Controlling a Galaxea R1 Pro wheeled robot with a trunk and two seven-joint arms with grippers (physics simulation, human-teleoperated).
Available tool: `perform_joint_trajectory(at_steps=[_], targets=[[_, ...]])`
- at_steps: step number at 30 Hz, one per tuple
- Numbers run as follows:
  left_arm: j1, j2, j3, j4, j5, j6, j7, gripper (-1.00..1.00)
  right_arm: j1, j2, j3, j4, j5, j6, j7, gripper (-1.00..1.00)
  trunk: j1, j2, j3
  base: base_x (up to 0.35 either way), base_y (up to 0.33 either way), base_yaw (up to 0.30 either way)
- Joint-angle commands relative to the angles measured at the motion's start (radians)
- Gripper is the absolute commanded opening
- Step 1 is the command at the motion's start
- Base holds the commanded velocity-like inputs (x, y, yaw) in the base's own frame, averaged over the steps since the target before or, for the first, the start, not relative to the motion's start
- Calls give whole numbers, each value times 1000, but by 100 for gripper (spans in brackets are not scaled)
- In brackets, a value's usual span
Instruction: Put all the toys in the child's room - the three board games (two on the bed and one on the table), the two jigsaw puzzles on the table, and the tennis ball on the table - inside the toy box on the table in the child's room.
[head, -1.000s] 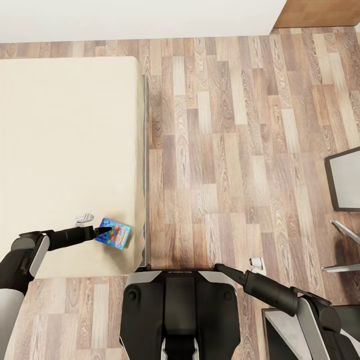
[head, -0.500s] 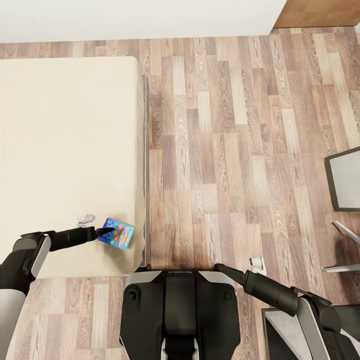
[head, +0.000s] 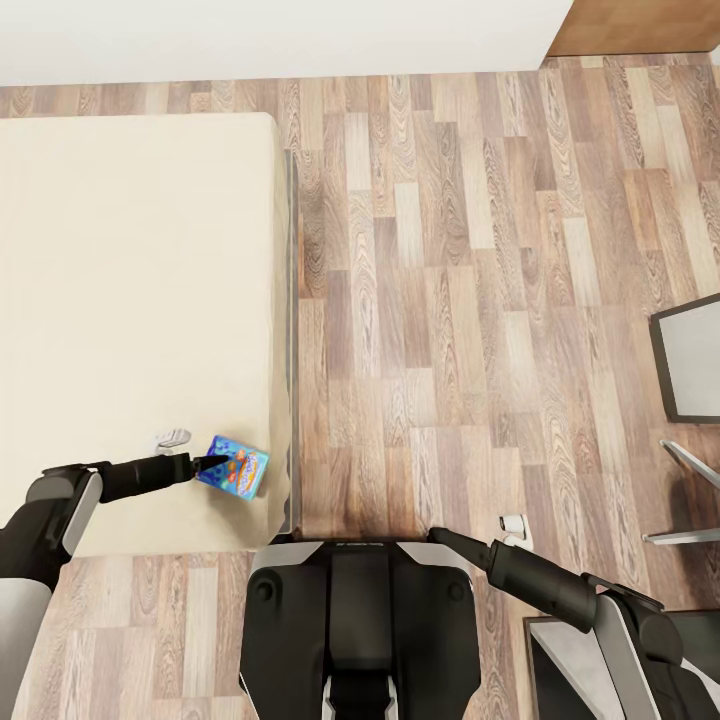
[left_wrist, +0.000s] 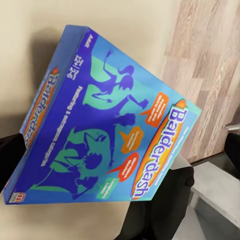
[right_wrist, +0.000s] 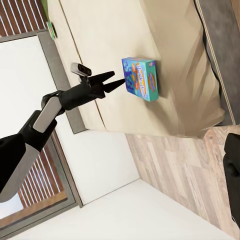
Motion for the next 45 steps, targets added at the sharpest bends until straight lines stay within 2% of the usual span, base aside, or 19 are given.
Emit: perform_joint_trajectory(at_steps=[1, 45], targets=[[0, 0, 1, 0, 3, 5, -2, 100, 0, 0, 0, 0, -1, 4, 2, 100, 1, -1, -1, 0, 0, 0], [3, -22, -10, 0, 6, 8, -7, 100, 0, -1, -1, -2, -1, 1, 5, 100, 1, -1, -1, 0, 0, 0]])
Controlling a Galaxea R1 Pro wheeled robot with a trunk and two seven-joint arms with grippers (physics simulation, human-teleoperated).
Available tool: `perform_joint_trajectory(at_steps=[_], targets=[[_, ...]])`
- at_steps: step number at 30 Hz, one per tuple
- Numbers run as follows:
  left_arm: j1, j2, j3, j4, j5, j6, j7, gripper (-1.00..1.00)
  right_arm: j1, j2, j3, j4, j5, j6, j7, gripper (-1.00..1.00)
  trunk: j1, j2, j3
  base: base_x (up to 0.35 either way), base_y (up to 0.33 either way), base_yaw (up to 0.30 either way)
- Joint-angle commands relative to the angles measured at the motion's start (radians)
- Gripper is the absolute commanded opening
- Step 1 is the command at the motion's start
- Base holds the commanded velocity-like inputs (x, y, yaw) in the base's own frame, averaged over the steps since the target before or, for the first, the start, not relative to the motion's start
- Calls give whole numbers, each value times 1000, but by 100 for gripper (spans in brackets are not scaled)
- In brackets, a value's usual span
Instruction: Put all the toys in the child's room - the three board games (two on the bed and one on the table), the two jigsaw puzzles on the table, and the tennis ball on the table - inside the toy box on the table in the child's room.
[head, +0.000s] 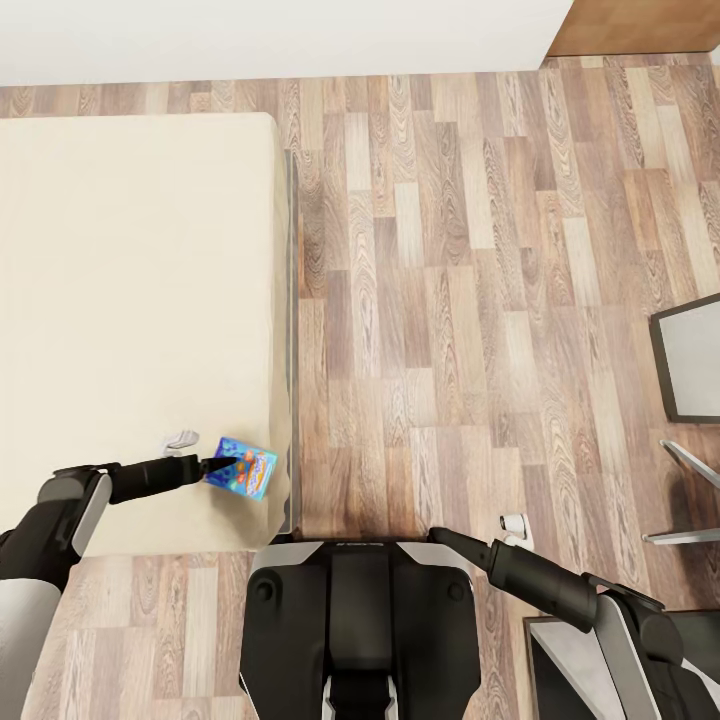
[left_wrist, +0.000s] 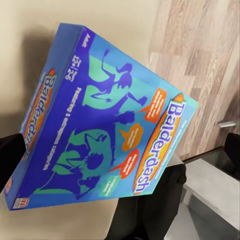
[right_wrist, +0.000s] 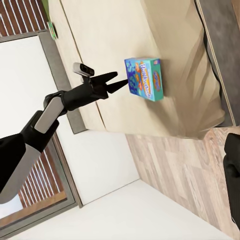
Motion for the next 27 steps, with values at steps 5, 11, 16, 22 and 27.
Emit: perform_joint_trajectory(at_steps=[5, 11, 16, 22, 27], targets=[[0, -7, 1, 0, 3, 4, -1, 100, 0, 0, -1, 0, -2, 5, 2, 100, 1, -1, -1, 0, 0, 0], [0, -7, 1, 0, 3, 4, -1, 100, 0, 0, -1, 0, -2, 5, 2, 100, 1, -1, -1, 0, 0, 0], [0, -8, 1, 0, 2, 4, 0, 100, 0, 0, -16, 0, -2, 5, 2, 100, 1, -1, -1, 0, 0, 0], [0, -8, 1, 0, 0, 1, 1, 100, 0, 0, -21, 1, -1, 5, 2, 100, 1, -1, -1, 0, 0, 0], [0, -4, 1, 0, 0, 1, 1, 100, 0, 1, -21, 1, -1, 5, 2, 100, 1, -1, -1, 0, 0, 0]])
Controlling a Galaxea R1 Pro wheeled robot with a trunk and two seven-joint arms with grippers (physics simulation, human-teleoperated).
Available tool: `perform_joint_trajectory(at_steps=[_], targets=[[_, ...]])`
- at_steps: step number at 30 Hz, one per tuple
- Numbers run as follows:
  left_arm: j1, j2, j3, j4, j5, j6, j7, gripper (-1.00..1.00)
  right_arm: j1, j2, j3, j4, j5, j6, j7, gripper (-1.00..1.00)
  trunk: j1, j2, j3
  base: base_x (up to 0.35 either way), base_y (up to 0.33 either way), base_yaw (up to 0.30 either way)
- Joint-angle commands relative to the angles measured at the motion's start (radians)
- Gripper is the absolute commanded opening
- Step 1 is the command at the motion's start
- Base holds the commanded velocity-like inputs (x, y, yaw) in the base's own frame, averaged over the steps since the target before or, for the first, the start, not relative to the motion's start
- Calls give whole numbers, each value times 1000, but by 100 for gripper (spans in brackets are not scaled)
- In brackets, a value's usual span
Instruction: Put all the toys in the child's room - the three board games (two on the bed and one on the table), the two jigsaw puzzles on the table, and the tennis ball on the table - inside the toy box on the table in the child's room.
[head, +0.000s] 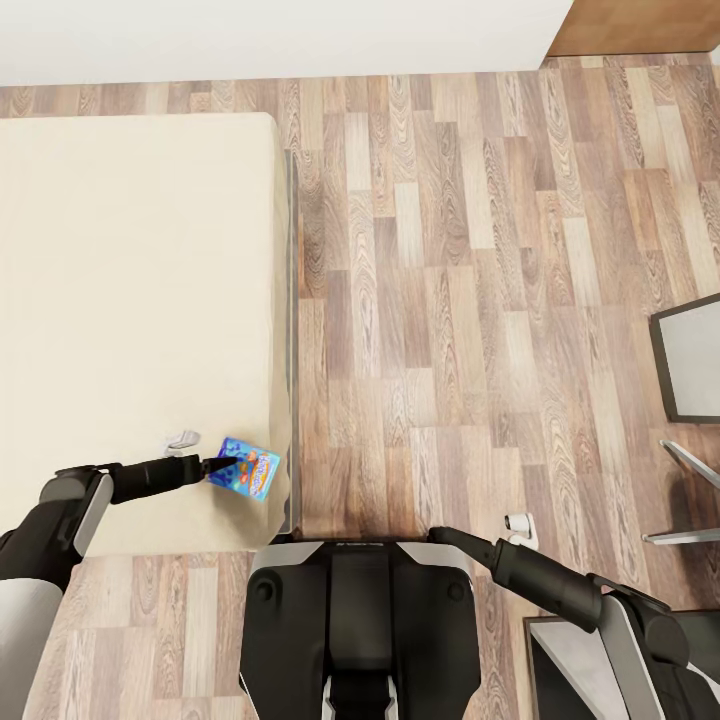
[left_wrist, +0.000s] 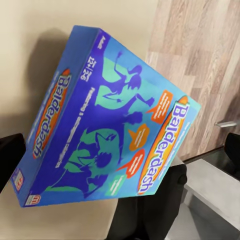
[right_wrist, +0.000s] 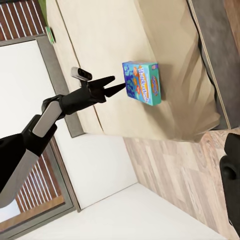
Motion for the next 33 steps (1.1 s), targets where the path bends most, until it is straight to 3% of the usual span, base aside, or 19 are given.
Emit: perform_joint_trajectory(at_steps=[1, 6, 10, 15, 19, 24, 25, 26, 33], targets=[[0, 2, 1, 0, 3, 6, -2, 100, 0, 0, -1, 0, -1, 4, 2, 100, 1, -1, -1, 0, 0, 0], [0, 11, 6, 2, 1, 4, -2, 100, 0, 0, -1, 1, -1, 4, 2, 100, 1, -1, -1, 0, 0, 0], [2, 39, 10, 3, 4, 4, -3, 100, 0, -1, -1, 1, -1, 4, 2, 100, 1, -1, -1, 0, 0, 0], [10, 94, 12, 3, 9, 3, -16, 100, 0, -1, -4, 1, -1, 5, 3, 100, 1, -1, -1, 0, 0, 0], [16, 138, 35, 6, 10, 2, -68, 100, 0, -1, -11, 1, -1, 7, 3, 100, 1, -1, -1, 0, 0, 0], [46, 177, 115, 7, 7, 1, -150, 100, 0, -1, -14, 1, -2, 10, 4, 100, 1, -1, -1, 0, 0, 0], [62, 184, 147, 7, 5, 1, -173, 100, 0, -1, -15, 1, -3, 10, 4, 100, 1, -1, -1, 0, 0, 0], [103, 194, 202, 8, 3, -3, -208, 100, 0, -1, -15, 0, -4, 9, 4, 100, 1, -1, -1, 0, 0, 0], [208, 203, 281, 5, 3, -23, -267, 100, 0, -1, -16, -1, -3, 6, 4, 100, 1, -1, -1, 0, 0, 0]])
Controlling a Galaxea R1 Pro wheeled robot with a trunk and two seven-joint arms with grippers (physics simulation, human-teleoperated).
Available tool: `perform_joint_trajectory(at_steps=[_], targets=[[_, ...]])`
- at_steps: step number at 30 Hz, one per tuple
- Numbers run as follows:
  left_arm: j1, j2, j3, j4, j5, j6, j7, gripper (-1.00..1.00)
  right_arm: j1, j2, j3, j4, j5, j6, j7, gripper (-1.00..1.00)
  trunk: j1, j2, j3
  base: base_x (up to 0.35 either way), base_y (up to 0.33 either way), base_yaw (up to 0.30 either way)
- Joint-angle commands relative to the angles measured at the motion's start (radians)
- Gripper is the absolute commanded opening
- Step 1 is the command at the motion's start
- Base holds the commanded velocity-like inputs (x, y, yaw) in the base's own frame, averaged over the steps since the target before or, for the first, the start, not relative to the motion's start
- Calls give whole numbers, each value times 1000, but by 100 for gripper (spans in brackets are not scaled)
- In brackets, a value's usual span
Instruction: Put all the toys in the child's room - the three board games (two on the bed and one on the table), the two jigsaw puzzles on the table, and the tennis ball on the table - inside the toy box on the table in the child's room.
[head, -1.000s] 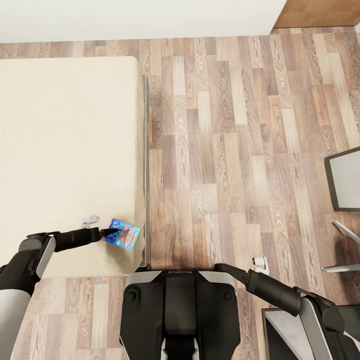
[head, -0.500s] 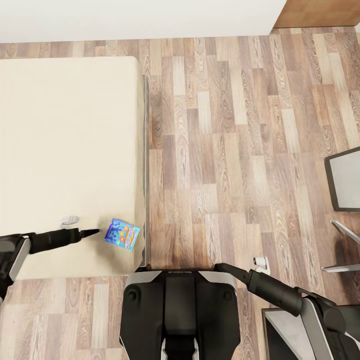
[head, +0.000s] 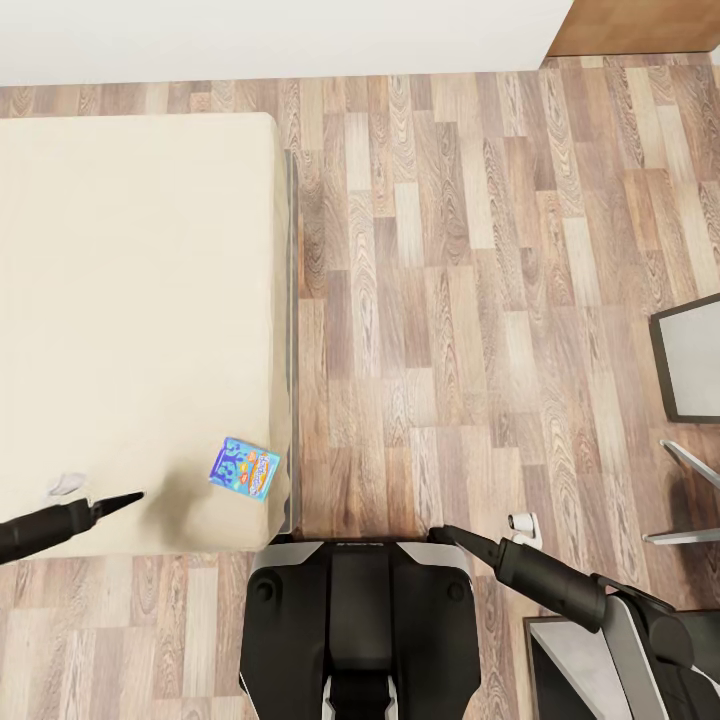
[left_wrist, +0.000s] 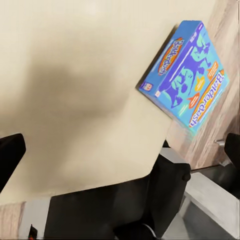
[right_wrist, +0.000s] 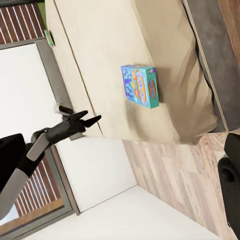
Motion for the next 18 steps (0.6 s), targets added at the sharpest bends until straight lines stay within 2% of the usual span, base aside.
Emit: perform_joint_trajectory(at_steps=[1, 8, 12, 18], targets=[[7, 1, 10, -4, 4, 9, -10, 100, 0, 0, -1, 0, -1, 5, 2, 100, 1, -1, -1, 0, 0, 0], [37, 18, 88, -39, 0, 24, -83, 100, 0, 0, -1, -2, -2, 3, 2, 100, 1, -1, -1, 0, 0, 0], [47, 24, 103, -43, -1, 41, -98, 100, 0, 0, -1, -4, -3, 2, 2, 100, 1, -1, 1, 0, 0, 0], [58, 25, 104, -57, 0, 122, -109, 100, 1, 1, 0, -8, -3, 1, 3, 100, 1, -1, 8, 0, 0, 0]])
